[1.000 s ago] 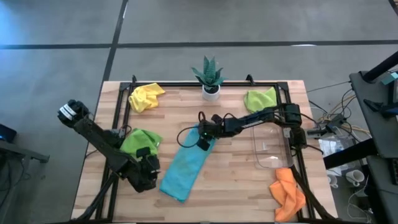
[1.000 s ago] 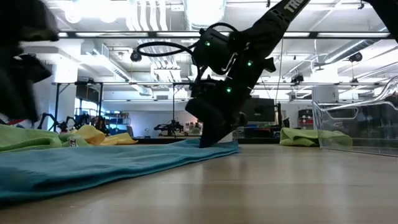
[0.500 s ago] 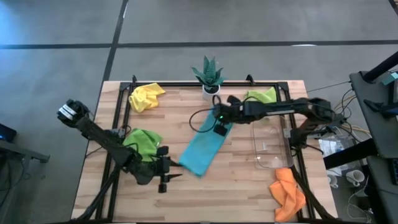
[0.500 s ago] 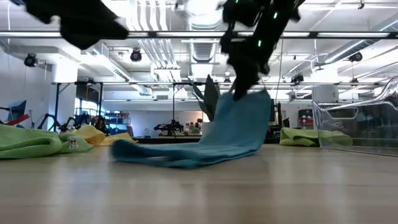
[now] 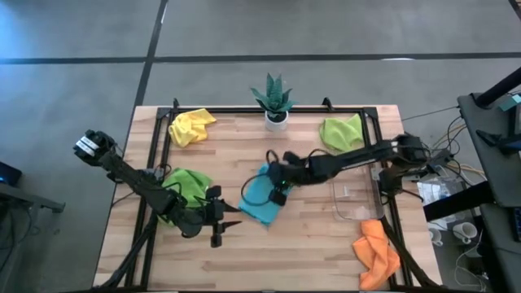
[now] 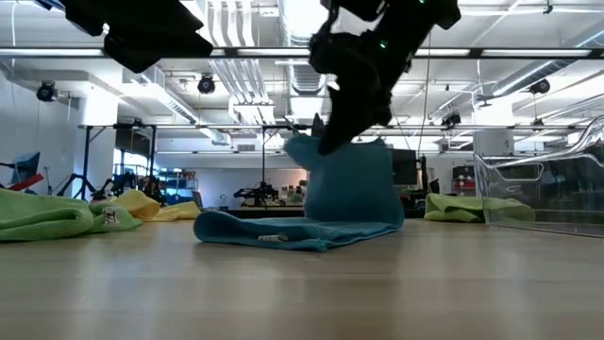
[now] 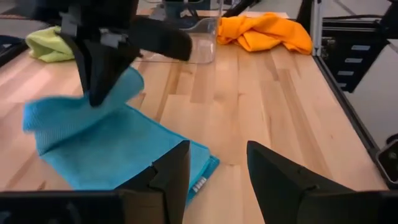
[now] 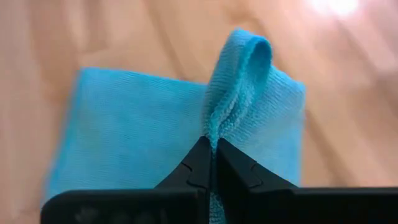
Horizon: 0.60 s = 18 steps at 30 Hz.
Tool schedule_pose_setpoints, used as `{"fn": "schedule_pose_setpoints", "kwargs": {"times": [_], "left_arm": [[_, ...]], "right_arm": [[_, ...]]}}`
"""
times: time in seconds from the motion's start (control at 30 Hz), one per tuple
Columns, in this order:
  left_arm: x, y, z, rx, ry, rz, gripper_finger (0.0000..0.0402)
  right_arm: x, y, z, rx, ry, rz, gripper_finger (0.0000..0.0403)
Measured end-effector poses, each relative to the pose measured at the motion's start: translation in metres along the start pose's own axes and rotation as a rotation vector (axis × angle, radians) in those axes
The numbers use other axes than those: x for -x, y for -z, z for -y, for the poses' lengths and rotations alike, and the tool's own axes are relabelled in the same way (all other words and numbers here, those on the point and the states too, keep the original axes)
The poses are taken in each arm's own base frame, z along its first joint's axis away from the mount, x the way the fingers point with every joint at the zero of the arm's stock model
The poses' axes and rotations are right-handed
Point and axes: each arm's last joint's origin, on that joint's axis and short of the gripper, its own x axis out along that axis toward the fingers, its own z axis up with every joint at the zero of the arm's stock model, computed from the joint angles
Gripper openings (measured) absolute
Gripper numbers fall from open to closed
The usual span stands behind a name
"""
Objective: Fold microfiber towels
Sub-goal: Fold the blue towel on the table
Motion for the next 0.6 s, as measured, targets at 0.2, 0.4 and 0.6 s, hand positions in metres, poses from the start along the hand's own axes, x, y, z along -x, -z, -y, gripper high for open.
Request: {"fn": "schedule_pose_setpoints", "kwargs": {"times": [0.2, 0.4, 0.6], "left_arm": [[0.000, 0.000, 0.000, -0.001, 0.014, -0.006, 0.0144], [0.000, 0.001, 0.002, -0.001, 0.060, -0.023, 0.0144], [0.000, 0.003, 0.000, -0.018, 0.028, -0.037, 0.0144]], "right_arm": [[-0.025, 0.003, -0.027, 0.045, -0.009, -0.056, 0.0017], [-0.045, 0.004, -0.045, 0.073, -0.015, -0.080, 0.0020], [-0.049, 0.008, -0.060, 0.108, -0.056, -0.105, 0.0036]]}}
